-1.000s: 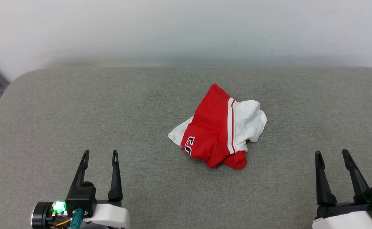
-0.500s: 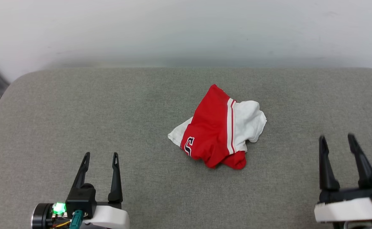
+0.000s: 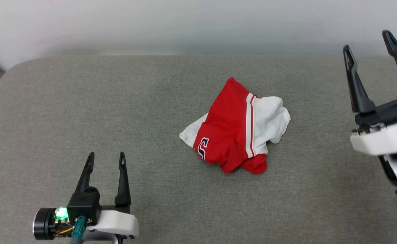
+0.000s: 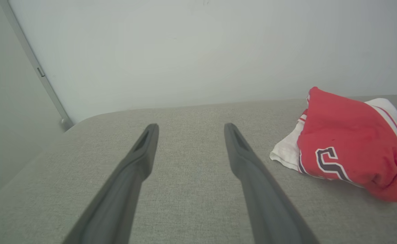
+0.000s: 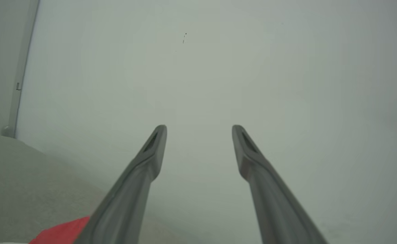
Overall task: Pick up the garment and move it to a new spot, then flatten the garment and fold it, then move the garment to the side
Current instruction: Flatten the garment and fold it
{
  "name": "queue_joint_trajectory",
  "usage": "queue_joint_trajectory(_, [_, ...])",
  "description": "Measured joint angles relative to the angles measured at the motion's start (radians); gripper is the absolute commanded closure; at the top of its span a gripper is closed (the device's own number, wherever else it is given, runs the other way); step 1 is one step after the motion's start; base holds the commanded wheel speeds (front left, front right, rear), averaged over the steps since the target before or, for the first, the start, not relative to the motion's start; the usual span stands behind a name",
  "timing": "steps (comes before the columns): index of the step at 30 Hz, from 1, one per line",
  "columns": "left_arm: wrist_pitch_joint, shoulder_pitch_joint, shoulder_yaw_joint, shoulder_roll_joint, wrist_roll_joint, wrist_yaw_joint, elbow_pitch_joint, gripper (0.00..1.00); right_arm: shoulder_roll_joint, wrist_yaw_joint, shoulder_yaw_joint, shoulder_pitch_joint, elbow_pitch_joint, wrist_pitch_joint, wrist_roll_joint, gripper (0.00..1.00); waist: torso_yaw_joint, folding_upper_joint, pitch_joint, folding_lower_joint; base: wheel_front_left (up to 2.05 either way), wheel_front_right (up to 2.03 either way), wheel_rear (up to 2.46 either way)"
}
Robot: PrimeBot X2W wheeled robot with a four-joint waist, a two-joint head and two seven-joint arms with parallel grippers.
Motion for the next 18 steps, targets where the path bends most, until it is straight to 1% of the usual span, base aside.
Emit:
queue_joint_trajectory(2, [0.0, -0.003, 0.001, -0.007, 0.001, -0.003, -0.002, 0.0, -0.058, 0.0, 0.063, -0.061, 0.071, 0.018, 0.034, 0.0, 0.002, 0.0, 0.011, 0.0, 0.0, 0.0, 0.0])
queue_joint_trajectory(4, [0.0, -0.011, 0.002, -0.012, 0.001, -0.003, -0.004, 0.0, -0.113, 0.0, 0.145, -0.132, 0.127, 0.091, 0.087, 0.0, 0.006, 0.0, 0.023, 0.0, 0.0, 0.0, 0.0])
queue_joint_trajectory(7, [0.0, -0.023, 0.006, -0.016, 0.001, -0.005, -0.007, 0.0, -0.188, 0.0, 0.277, -0.238, 0.165, 0.241, 0.212, 0.0, 0.012, 0.0, 0.045, 0.0, 0.0, 0.0, 0.0])
queue_joint_trajectory(9, [0.0, -0.037, 0.006, -0.02, 0.002, -0.006, -0.01, 0.0, -0.238, 0.0, 0.365, -0.301, 0.181, 0.367, 0.312, 0.0, 0.017, 0.0, 0.064, 0.0, 0.0, 0.0, 0.0])
queue_joint_trajectory(14, [0.0, -0.072, 0.004, -0.031, 0.002, -0.011, -0.026, 0.0, -0.364, 0.0, 0.584, -0.434, 0.183, 0.66, 0.54, 0.0, 0.034, 0.0, 0.115, 0.0001, 0.0, 0.0, 0.0])
queue_joint_trajectory(18, [0.0, -0.106, 0.0, -0.037, 0.002, -0.017, -0.035, 0.0, -0.413, 0.0, 0.717, -0.52, 0.185, 0.89, 0.713, 0.0, 0.049, 0.0, 0.164, 0.0001, 0.0, 0.0, 0.0])
